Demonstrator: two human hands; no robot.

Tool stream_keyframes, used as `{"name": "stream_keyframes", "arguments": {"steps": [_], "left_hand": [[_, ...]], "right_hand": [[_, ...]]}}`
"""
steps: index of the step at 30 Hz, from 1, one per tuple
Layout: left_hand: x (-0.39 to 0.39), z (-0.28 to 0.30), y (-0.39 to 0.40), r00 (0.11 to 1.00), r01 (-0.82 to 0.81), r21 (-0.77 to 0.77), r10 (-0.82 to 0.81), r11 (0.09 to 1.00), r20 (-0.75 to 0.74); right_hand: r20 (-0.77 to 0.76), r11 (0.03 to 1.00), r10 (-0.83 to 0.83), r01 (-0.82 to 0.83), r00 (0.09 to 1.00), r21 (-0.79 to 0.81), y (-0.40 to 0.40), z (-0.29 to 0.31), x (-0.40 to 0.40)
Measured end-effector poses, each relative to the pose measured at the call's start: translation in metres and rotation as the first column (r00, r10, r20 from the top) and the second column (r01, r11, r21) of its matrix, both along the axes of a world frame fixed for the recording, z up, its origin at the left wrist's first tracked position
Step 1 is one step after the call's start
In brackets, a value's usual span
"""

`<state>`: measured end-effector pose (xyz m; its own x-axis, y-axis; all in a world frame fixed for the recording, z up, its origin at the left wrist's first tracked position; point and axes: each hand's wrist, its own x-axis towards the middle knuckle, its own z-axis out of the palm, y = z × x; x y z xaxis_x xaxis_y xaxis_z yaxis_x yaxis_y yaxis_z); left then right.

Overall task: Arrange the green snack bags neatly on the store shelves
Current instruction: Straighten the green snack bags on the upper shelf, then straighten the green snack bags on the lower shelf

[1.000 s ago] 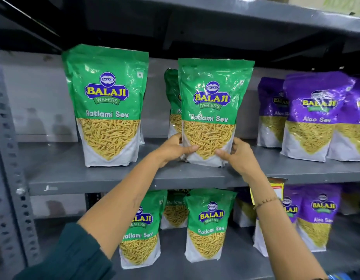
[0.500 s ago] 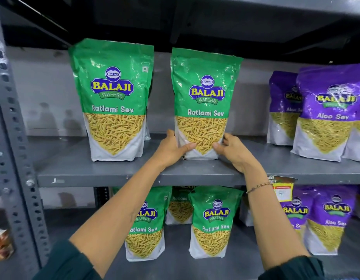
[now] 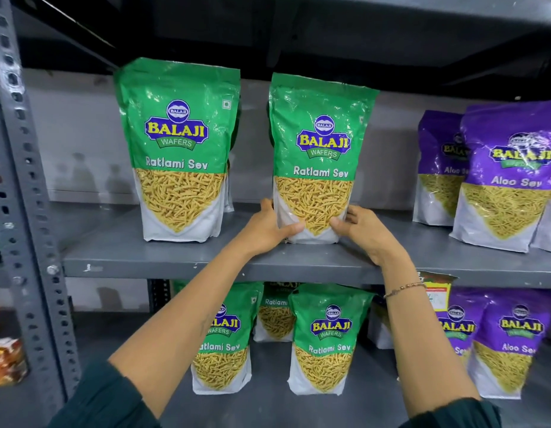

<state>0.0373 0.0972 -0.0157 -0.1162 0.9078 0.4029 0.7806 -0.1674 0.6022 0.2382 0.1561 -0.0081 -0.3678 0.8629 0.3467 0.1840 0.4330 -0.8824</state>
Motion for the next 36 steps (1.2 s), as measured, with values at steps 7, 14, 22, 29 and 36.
{"name": "stream_keyframes", "arguments": {"steps": [7, 14, 22, 29, 36], "left_hand": [[0.017, -0.05, -0.086, 0.953, -0.11, 0.593, -0.084, 0.798, 0.29], [-0.023, -0.167, -0.125, 0.813, -0.337, 0.352, 0.082, 0.873, 0.576], [-0.099, -0.27, -0.101, 0.668, -0.403, -0.368, 0.544, 0.838, 0.508], [-0.123, -0.311, -0.088, 0.801, -0.013, -0.566, 0.348, 0.824, 0.488], [-0.122, -0.317, -0.062, 0.734, -0.022, -0.418, 0.299, 0.908, 0.61]], "right_hand": [[-0.471, 0.822, -0.304, 0.478, 0.828, 0.309, -0.087, -0.035, -0.029], [-0.285, 0.974, -0.158, 0.197, 0.945, 0.115, -0.135, -0.165, -0.085], [0.235, 0.916, -0.07, 0.156, 0.969, -0.37, -0.075, -0.291, -0.105], [0.306, 0.918, 0.07, 0.059, 0.949, -0.391, -0.062, -0.34, -0.132], [0.291, 0.955, 0.093, -0.002, 0.952, -0.298, -0.042, -0.339, -0.15]]}}
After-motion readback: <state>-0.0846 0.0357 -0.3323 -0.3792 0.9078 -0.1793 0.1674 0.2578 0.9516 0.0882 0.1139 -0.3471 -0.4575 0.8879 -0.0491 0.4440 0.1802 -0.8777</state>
